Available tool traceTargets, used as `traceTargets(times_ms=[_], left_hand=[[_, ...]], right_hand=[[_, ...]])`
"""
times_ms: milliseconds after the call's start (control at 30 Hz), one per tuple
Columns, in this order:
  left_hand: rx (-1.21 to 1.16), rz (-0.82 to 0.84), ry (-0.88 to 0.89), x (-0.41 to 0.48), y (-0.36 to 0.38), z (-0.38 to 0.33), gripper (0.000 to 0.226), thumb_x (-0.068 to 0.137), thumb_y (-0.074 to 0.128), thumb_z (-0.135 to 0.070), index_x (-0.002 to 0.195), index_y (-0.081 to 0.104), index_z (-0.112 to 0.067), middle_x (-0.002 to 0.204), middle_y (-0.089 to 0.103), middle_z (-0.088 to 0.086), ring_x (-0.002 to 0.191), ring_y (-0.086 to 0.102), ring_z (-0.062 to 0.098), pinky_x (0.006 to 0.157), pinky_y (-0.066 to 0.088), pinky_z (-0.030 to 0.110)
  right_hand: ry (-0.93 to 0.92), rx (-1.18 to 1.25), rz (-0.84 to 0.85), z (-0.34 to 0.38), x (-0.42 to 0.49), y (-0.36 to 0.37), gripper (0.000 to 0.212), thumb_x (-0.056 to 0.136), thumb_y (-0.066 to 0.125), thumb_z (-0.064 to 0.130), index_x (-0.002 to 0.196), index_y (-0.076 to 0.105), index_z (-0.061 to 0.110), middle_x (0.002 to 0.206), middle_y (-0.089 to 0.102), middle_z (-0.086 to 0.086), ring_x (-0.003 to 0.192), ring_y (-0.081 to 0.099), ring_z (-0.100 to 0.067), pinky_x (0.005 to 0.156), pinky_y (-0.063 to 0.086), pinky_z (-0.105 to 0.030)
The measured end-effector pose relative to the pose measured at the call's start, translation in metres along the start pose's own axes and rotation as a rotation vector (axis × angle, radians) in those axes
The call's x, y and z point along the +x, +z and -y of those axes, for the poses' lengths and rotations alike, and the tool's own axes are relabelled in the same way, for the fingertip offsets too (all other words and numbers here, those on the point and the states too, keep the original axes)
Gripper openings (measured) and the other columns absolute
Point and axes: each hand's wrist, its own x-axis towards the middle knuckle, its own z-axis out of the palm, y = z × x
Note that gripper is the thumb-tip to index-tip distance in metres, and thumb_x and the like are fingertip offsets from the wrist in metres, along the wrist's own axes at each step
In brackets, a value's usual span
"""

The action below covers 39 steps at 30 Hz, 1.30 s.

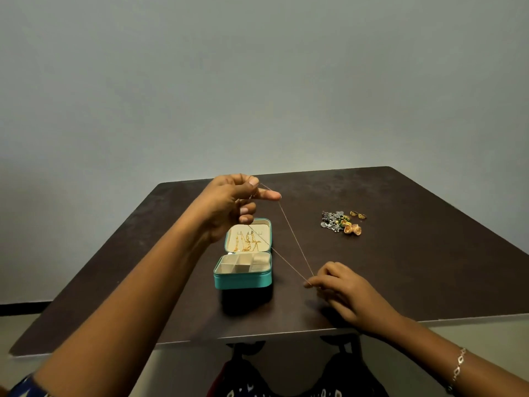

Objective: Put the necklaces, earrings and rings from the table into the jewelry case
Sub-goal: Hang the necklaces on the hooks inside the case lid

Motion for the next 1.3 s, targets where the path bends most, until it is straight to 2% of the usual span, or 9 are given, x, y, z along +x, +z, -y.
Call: traceTargets(times_ms=[300,467,600,767,933,1000,1033,1100,1300], left_hand=[[-0.144,-0.118,-0.005,-0.017,-0.034,0.009,0.026,0.097,0.037,-0.011,0.071,0.038,-0.012,0.094,0.071,0.016,0.038,0.033,0.006,0.036,0.034,0.016],[-0.387,-0.168,-0.158,-0.009,-0.049,0.016,0.023,0.097,0.035,-0.011,0.075,0.039,-0.011,0.08,0.073,0.014,0.035,0.038,0.004,0.035,0.038,0.013],[-0.472,-0.191,-0.236,-0.008,-0.05,0.022,0.022,0.097,0.036,-0.01,0.075,0.041,-0.009,0.083,0.072,0.017,0.036,0.043,0.005,0.036,0.044,0.014],[-0.462,-0.177,-0.269,-0.008,-0.043,0.025,0.024,0.096,0.039,-0.011,0.074,0.046,-0.008,0.097,0.069,0.017,0.037,0.047,0.006,0.037,0.047,0.016],[-0.472,-0.155,-0.28,-0.008,-0.037,0.028,0.023,0.096,0.039,-0.011,0.077,0.049,-0.006,0.09,0.071,0.017,0.038,0.052,0.007,0.041,0.051,0.018],[-0.482,-0.153,-0.277,-0.008,-0.034,0.029,0.024,0.097,0.039,-0.012,0.076,0.05,-0.005,0.085,0.072,0.016,0.038,0.053,0.008,0.042,0.052,0.019],[-0.482,-0.161,-0.271,-0.008,-0.032,0.03,0.025,0.096,0.04,-0.012,0.074,0.05,-0.005,0.086,0.072,0.017,0.039,0.053,0.008,0.043,0.053,0.019],[-0.459,-0.17,-0.243,-0.009,-0.026,0.03,0.025,0.096,0.041,-0.012,0.073,0.049,-0.005,0.089,0.071,0.017,0.041,0.053,0.008,0.044,0.053,0.02],[-0.27,-0.064,-0.145,-0.017,0.001,0.034,0.02,0.095,0.042,-0.014,0.077,0.049,-0.011,0.094,0.072,0.016,0.061,0.065,0.015,0.053,0.055,0.024]], right_hand=[[0.124,0.428,-0.046,0.022,0.005,-0.01,0.017,0.078,0.063,0.034,0.094,0.063,0.033,0.107,0.051,0.012,0.096,0.055,-0.011,0.07,0.047,-0.021],[0.091,0.706,-0.145,0.039,0.013,-0.024,0.012,0.072,0.07,0.029,0.081,0.07,0.021,0.125,0.056,0.011,0.119,0.051,-0.013,0.091,0.046,-0.023],[0.005,0.901,-0.125,0.051,0.019,-0.033,0.022,0.075,0.071,0.028,0.077,0.07,0.005,0.115,0.067,-0.007,0.13,0.044,-0.019,0.101,0.039,-0.024],[0.097,1.247,-0.146,0.062,0.026,-0.04,0.016,0.067,0.075,0.023,0.072,0.069,0.008,0.067,0.069,-0.011,0.094,0.067,-0.031,0.092,0.049,-0.033],[0.242,1.609,-0.325,0.061,0.03,-0.044,0.039,0.042,0.09,0.025,0.067,0.069,0.003,0.066,0.066,-0.017,0.073,0.069,-0.029,0.074,0.056,-0.032],[0.218,1.813,-0.262,0.056,0.031,-0.042,0.042,0.073,0.075,0.025,0.096,0.065,-0.009,0.095,0.065,-0.031,0.099,0.063,-0.039,0.092,0.049,-0.038],[0.23,1.872,-0.233,0.058,0.033,-0.041,0.047,0.094,0.049,0.026,0.117,0.051,-0.015,0.118,0.053,-0.037,0.118,0.049,-0.043,0.108,0.033,-0.041],[0.296,1.857,-0.351,0.05,0.025,-0.04,0.056,0.102,0.007,0.028,0.137,0.018,-0.014,0.142,0.024,-0.037,0.136,0.022,-0.044,0.117,0.004,-0.042],[0.509,1.891,-0.191,0.049,0.017,-0.039,0.051,0.102,0.01,0.034,0.144,0.0,0.006,0.145,-0.006,-0.029,0.138,0.007,-0.042,0.116,-0.001,-0.042]])
